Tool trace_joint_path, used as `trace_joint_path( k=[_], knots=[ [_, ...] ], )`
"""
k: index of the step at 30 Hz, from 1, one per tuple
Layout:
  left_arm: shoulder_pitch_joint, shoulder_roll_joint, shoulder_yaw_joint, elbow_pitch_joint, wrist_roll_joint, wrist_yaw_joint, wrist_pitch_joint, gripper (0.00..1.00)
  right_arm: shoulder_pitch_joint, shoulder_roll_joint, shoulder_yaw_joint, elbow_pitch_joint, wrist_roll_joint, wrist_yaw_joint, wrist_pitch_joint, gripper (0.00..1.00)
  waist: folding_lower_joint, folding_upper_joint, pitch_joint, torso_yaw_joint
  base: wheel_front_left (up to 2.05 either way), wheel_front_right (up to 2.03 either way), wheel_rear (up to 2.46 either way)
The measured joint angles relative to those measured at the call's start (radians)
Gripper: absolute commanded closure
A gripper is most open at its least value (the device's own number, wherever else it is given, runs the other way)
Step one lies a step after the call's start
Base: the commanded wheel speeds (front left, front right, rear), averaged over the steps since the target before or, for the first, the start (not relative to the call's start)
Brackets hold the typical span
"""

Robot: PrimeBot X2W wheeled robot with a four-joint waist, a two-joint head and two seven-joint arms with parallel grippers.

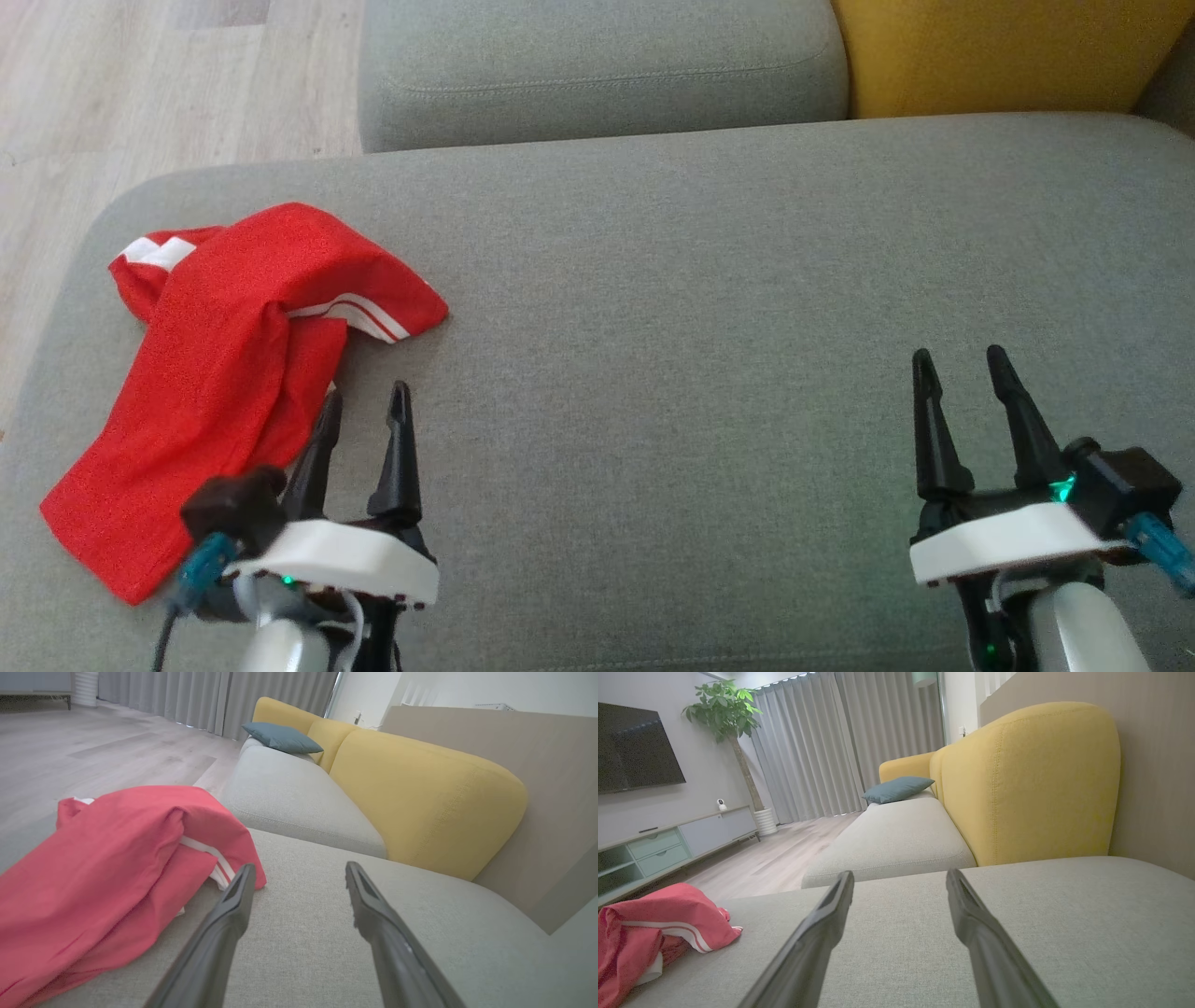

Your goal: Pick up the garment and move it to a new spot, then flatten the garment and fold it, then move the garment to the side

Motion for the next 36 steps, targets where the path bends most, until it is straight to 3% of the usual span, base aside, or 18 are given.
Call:
trace_joint_path(
  k=[15, 19, 26, 36],
  knots=[
    [-0.004, 0.037, -0.094, -0.009, 0.178, 0.081, -0.038, 0.0, 0.0, 0.0, 0.021, -0.02, -0.177, 0.0, -0.045, 0.0, 0.0, 0.0, 0.004, 0.002, 0.0, 0.0, 0.0],
    [-0.005, 0.029, -0.083, -0.033, 0.17, 0.081, -0.05, 0.0, 0.001, -0.001, 0.027, -0.022, -0.176, 0.0, -0.059, 0.0, 0.0, 0.0, 0.004, 0.007, 0.0, 0.0, 0.0],
    [0.004, 0.003, -0.038, -0.037, 0.155, 0.053, -0.073, 0.0, 0.023, -0.001, 0.024, 0.019, -0.029, 0.0, -0.078, 0.0, 0.0, 0.0, -0.001, 0.011, 0.0, 0.0, 0.0],
    [0.008, -0.003, -0.053, 0.005, 0.337, 0.044, -0.09, 0.0, 0.022, -0.001, 0.027, 0.06, -0.087, 0.0, -0.1, 0.0, 0.0, 0.0, -0.004, 0.004, 0.0, 0.0, 0.0]
  ],
)
